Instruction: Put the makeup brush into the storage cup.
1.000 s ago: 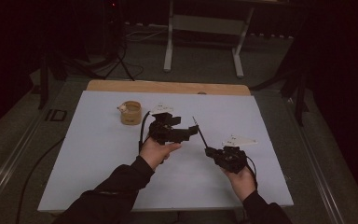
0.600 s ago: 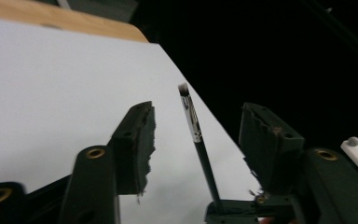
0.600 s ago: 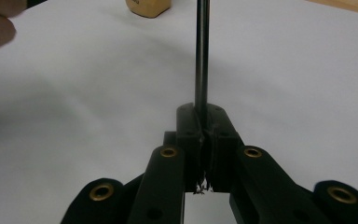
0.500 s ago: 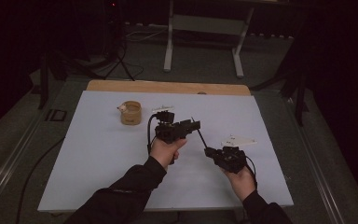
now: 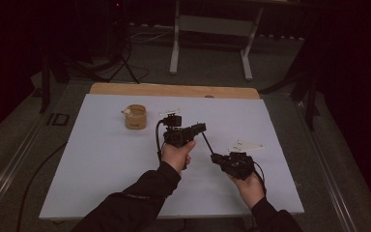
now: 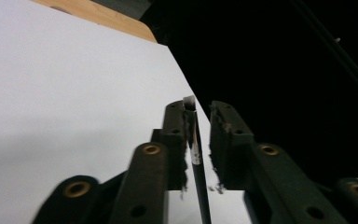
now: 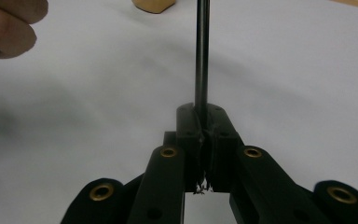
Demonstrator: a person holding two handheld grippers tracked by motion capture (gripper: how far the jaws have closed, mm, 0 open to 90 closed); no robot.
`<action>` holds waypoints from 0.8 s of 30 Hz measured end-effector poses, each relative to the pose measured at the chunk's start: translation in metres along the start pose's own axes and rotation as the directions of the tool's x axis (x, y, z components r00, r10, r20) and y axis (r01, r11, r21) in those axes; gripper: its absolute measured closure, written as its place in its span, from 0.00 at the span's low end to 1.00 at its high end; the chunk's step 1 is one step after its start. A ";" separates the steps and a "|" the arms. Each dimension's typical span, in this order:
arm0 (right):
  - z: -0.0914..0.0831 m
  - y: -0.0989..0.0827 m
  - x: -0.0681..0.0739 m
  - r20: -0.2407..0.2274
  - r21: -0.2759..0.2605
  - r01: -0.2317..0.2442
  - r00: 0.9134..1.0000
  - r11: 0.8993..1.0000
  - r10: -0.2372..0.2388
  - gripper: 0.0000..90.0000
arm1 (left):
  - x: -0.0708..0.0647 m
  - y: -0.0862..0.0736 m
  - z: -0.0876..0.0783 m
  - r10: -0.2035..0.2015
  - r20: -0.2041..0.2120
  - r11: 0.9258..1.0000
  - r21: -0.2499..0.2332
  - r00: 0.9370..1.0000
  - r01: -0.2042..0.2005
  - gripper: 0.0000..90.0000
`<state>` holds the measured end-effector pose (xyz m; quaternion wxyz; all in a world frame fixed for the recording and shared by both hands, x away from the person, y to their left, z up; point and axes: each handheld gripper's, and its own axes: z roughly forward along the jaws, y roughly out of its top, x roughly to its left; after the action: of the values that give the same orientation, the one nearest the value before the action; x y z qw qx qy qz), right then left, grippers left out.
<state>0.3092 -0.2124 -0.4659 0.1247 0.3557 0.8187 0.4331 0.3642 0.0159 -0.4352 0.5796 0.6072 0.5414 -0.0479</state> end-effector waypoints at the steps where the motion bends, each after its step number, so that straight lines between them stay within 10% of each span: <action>1: 0.000 0.000 0.000 -0.003 0.001 -0.005 1.000 1.000 0.005 0.95 | 0.000 0.000 0.000 0.002 -0.001 1.000 0.004 1.000 -0.002 0.90; 15: 0.000 0.000 0.000 -0.011 0.004 -0.031 0.999 1.000 0.031 0.94 | -0.003 0.000 -0.001 -0.007 0.049 1.000 0.000 0.999 0.007 0.95; 24: 0.005 0.000 0.002 -0.041 0.004 -0.030 0.999 1.000 0.030 0.56 | -0.019 0.001 -0.004 0.157 0.051 0.987 -0.030 0.986 -0.156 0.96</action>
<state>0.3103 -0.2079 -0.4687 0.1006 0.3591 0.8166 0.4406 0.3549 0.0080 -0.4206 0.6037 0.6387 0.4770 -0.0111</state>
